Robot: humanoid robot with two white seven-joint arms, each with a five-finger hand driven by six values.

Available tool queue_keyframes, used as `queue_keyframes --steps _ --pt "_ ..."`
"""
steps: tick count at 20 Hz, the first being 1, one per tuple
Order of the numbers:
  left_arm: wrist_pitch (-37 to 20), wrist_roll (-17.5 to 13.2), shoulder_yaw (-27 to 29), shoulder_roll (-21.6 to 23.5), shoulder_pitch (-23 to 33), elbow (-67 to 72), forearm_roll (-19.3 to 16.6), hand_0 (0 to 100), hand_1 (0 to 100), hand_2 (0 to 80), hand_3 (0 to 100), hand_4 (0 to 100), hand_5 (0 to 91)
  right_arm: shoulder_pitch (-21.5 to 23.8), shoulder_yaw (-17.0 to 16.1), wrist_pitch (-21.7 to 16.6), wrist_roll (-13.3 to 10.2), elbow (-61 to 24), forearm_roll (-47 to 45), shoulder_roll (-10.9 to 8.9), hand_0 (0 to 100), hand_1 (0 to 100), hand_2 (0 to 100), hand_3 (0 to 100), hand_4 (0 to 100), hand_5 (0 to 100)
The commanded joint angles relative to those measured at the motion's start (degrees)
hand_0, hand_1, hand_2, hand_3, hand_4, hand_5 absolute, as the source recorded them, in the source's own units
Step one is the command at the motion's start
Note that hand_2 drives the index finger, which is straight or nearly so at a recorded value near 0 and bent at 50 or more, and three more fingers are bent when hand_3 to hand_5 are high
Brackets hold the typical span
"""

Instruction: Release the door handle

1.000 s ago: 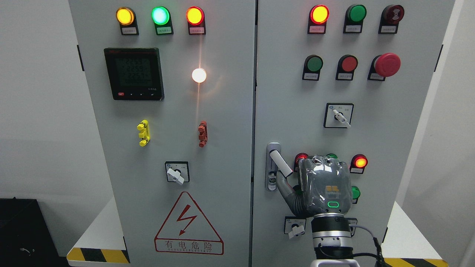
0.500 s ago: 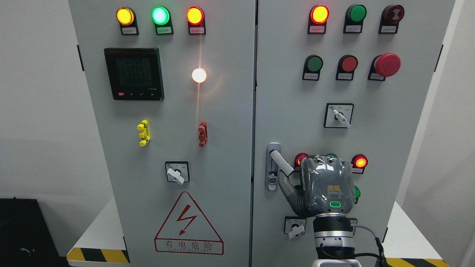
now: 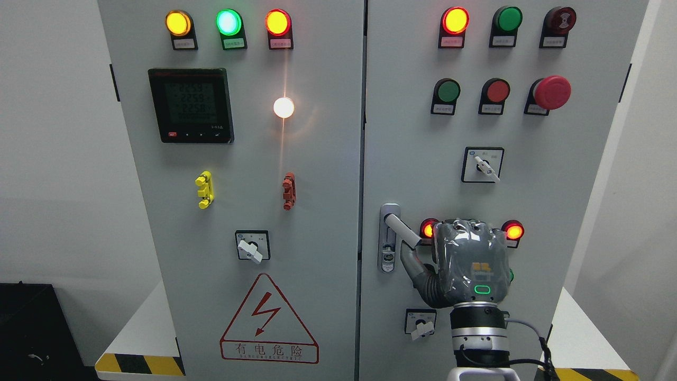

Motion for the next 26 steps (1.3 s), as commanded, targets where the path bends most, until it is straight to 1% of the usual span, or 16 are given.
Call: queue_keyframes --steps 1,8,15,26 --pt "0.0 0.0 0.0 0.0 1.0 0.0 0.0 12 56 0.0 0 0 0.0 -0.2 -0.4 -0.2 0.0 -0.1 -0.1 -0.04 45 42 95 100 100 98" --pt "0.0 0.0 0.0 0.0 1.0 0.0 0.0 12 56 0.0 0 0 0.0 -0.2 -0.4 -0.4 0.0 -0.1 -0.3 -0.04 47 40 95 100 100 98" --pt "0.0 0.0 0.0 0.0 1.0 0.0 0.0 12 56 0.0 0 0 0.0 -0.1 -0.5 -0.4 -0.1 -0.1 -0.3 -0.04 52 37 93 100 100 97" --pt "0.0 0.0 0.0 0.0 1.0 0.0 -0.1 12 56 0.0 0 0 0.0 -0.1 -0.5 -0.4 -0.1 -0.5 -0.3 -0.04 53 36 93 100 100 97"
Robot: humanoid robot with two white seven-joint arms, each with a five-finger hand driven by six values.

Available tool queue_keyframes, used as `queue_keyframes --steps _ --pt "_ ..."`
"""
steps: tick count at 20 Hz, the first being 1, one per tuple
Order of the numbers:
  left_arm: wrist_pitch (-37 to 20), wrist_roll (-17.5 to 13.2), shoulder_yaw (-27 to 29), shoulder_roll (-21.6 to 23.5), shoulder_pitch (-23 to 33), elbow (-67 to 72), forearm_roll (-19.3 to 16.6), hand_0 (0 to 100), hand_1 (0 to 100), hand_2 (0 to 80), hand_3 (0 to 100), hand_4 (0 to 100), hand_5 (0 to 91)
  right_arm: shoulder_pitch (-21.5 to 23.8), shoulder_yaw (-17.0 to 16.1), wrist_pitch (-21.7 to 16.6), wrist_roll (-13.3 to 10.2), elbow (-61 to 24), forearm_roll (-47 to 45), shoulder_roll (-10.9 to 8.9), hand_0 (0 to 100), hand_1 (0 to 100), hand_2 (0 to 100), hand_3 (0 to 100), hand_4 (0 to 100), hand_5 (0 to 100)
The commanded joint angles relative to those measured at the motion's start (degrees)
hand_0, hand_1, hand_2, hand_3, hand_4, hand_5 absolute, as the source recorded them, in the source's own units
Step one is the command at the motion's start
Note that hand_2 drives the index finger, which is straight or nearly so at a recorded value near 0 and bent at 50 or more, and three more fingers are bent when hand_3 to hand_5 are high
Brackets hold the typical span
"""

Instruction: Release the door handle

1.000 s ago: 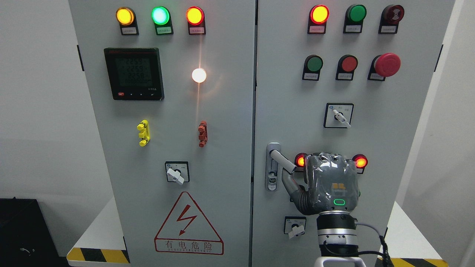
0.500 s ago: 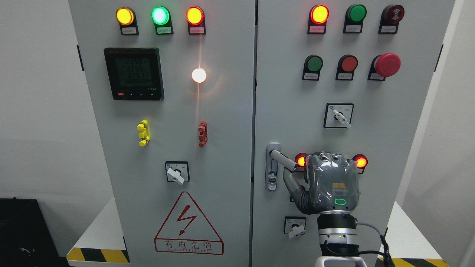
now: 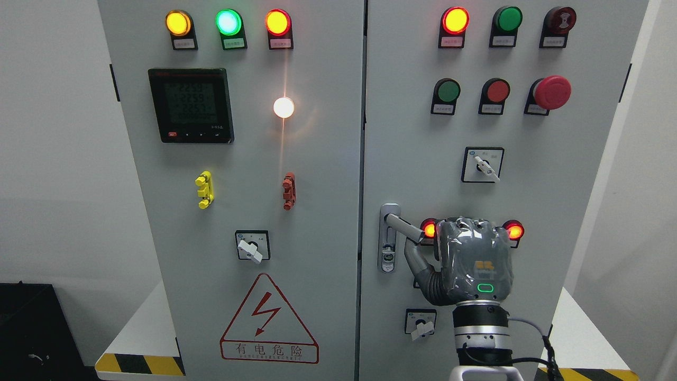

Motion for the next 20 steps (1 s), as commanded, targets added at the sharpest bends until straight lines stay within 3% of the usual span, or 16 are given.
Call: queue_keyframes --steps 1,20 --pt "0.0 0.0 0.0 0.0 1.0 0.0 0.0 12 56 0.0 0 0 0.0 0.0 -0.1 0.0 0.0 -0.3 0.0 0.00 53 36 93 100 100 97" --pt "0.0 0.0 0.0 0.0 1.0 0.0 0.0 12 56 0.0 0 0 0.0 0.1 -0.1 0.1 0.0 -1.1 0.0 0.08 53 35 93 100 100 97"
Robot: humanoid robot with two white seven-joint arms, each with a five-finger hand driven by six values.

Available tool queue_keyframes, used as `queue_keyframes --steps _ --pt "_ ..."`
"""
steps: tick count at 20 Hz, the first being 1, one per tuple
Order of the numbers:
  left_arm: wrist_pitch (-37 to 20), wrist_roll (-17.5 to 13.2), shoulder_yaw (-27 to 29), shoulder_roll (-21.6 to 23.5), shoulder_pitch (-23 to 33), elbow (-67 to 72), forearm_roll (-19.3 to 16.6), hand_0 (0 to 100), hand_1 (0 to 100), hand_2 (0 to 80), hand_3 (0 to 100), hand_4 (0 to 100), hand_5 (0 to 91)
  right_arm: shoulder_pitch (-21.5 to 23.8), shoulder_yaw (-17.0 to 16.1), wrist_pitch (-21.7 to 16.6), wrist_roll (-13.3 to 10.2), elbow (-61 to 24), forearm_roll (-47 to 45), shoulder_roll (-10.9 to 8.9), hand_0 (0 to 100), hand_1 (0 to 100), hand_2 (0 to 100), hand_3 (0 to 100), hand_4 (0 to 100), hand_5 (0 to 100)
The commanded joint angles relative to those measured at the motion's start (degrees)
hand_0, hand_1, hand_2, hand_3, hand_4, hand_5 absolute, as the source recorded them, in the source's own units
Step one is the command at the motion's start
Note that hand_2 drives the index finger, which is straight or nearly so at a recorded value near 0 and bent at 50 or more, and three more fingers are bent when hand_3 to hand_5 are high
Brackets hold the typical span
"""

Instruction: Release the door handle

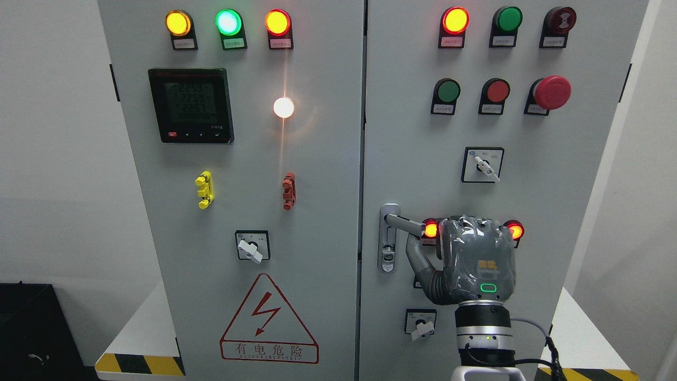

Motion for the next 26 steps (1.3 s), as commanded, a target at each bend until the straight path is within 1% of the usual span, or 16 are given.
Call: queue_keyframes --steps 1,18,26 --pt "0.0 0.0 0.0 0.0 1.0 0.0 0.0 12 56 0.0 0 0 0.0 0.0 0.0 -0.1 0.0 -0.3 0.0 0.09 53 35 93 100 100 97" --pt "0.0 0.0 0.0 0.0 1.0 0.0 -0.1 12 56 0.0 0 0 0.0 0.5 0.1 -0.1 0.0 -0.4 -0.3 0.00 54 34 93 100 99 97" --pt "0.0 0.0 0.0 0.0 1.0 0.0 0.0 12 56 0.0 0 0 0.0 4.8 0.1 -0.3 -0.2 -4.0 -0.4 0.00 52 33 91 100 99 96"
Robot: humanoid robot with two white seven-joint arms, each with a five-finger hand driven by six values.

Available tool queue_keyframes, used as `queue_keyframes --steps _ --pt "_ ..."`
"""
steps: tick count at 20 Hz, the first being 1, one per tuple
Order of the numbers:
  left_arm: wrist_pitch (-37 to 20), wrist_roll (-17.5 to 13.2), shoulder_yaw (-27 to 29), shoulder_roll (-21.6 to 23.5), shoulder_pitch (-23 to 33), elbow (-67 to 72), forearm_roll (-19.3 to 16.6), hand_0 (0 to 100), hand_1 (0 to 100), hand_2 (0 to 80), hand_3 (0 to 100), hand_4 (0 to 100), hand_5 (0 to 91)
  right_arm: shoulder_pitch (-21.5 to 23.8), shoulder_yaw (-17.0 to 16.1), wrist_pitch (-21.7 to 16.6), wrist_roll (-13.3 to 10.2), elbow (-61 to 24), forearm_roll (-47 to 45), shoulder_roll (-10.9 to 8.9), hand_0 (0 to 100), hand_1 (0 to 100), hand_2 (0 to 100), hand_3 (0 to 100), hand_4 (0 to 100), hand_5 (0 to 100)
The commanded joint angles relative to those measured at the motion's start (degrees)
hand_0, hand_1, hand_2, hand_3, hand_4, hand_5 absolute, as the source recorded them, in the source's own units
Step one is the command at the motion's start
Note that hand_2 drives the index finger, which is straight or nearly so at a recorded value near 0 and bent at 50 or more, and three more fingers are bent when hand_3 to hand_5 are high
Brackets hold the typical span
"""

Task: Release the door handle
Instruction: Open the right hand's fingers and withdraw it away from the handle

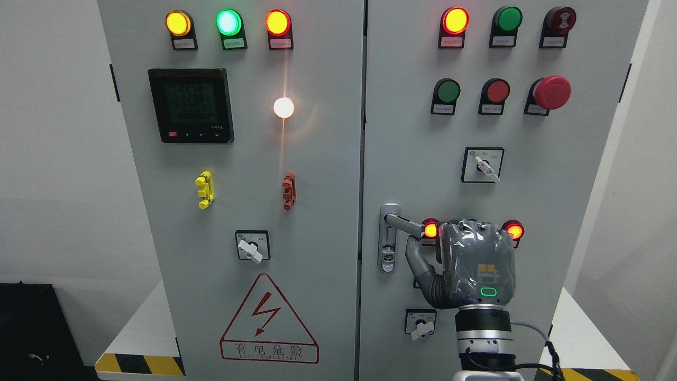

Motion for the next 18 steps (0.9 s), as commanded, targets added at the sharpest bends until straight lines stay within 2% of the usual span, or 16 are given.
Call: queue_keyframes --steps 1,6,9,13,16,18 --pt "0.0 0.0 0.0 0.0 1.0 0.0 -0.1 12 56 0.0 0 0 0.0 3.1 0.0 -0.1 -0.1 -3.5 -0.1 -0.11 51 33 91 100 99 96" --pt "0.0 0.0 0.0 0.0 1.0 0.1 -0.1 12 56 0.0 0 0 0.0 6.6 0.0 -1.1 0.0 -7.9 -0.1 -0.29 49 33 90 100 98 95" --pt "0.0 0.0 0.0 0.0 1.0 0.0 0.0 12 56 0.0 0 0 0.0 7.9 -0.6 -2.5 0.0 -9.8 -0.1 -0.38 49 33 85 100 97 93" --pt "0.0 0.0 0.0 0.0 1.0 0.1 0.0 12 56 0.0 0 0 0.0 8.4 -3.2 -6.5 0.0 -11.4 -0.2 -0.20 48 33 76 100 94 87" --pt "0.0 0.0 0.0 0.0 1.0 0.0 0.0 12 56 0.0 0 0 0.0 9.5 -5.7 -7.9 -0.2 -12.0 -0.6 -0.20 47 34 69 98 91 83" --pt "0.0 0.0 0.0 0.0 1.0 0.0 0.0 12 56 0.0 0 0 0.0 10.1 -8.6 -10.9 -1.5 -12.2 -0.8 -0.20 47 34 67 97 90 82"
